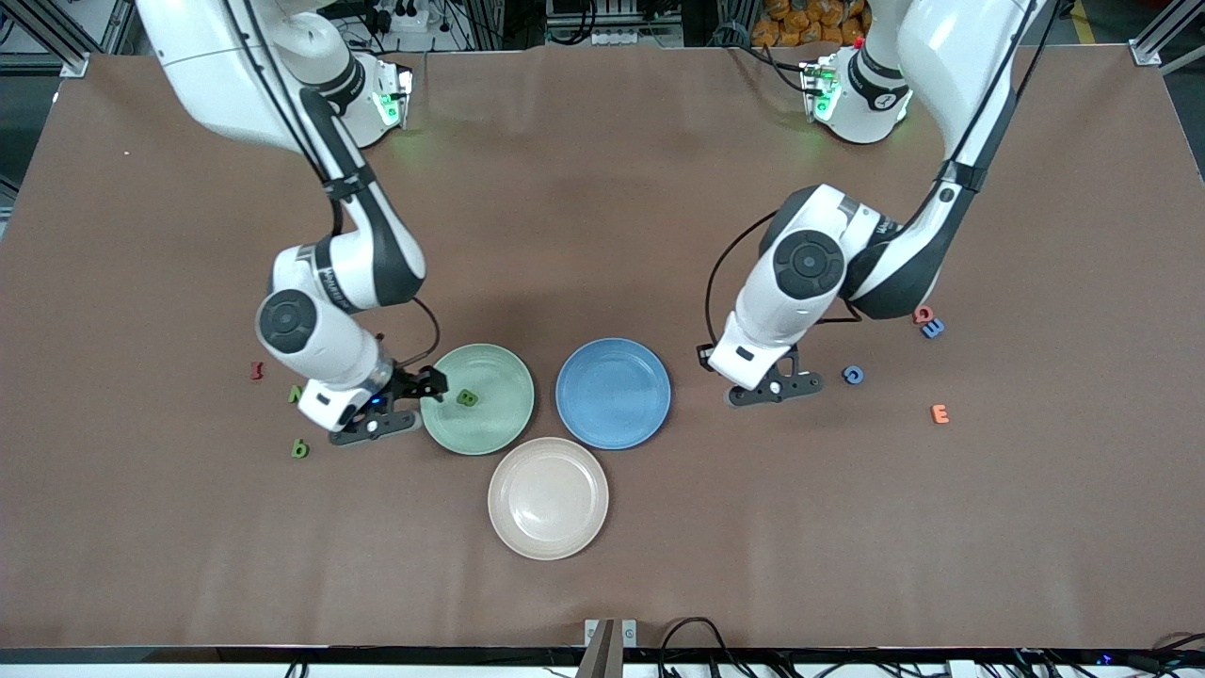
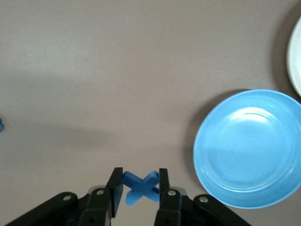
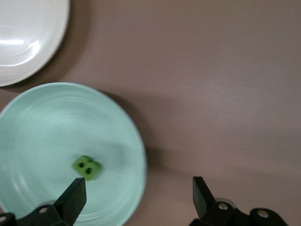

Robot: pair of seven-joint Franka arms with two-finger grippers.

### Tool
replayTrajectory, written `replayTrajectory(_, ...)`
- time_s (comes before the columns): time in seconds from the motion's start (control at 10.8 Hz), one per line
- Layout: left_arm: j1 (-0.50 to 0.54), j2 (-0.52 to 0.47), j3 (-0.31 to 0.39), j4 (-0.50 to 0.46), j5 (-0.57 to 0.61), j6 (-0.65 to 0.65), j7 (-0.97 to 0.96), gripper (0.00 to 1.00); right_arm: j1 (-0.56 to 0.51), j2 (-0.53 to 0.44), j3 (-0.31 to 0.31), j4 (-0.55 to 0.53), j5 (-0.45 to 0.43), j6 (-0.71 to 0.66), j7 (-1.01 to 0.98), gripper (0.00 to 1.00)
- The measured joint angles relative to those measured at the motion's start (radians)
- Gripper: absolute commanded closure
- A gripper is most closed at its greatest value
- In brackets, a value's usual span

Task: Sort letters by color into matching plates
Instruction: 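Carry the B to the green plate while the left gripper carries the X, then release the X on the blue plate while the right gripper reaches the q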

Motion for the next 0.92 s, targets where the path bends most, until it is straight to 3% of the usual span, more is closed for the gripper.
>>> replayTrajectory(0.46, -0.105, 0.042, -0.001, 0.054, -0.015, 0.000, -0.121, 1.00, -0.159, -0.001, -0.011, 0.001, -0.001, -0.003, -0.046, 0.00)
replayTrajectory(0.92, -0.193, 0.189, 0.008, 0.166, -0.015, 0.023, -0.176, 1.00, -0.274, 0.015, -0.012, -0.003, 0.000, -0.006, -0.046, 0.00)
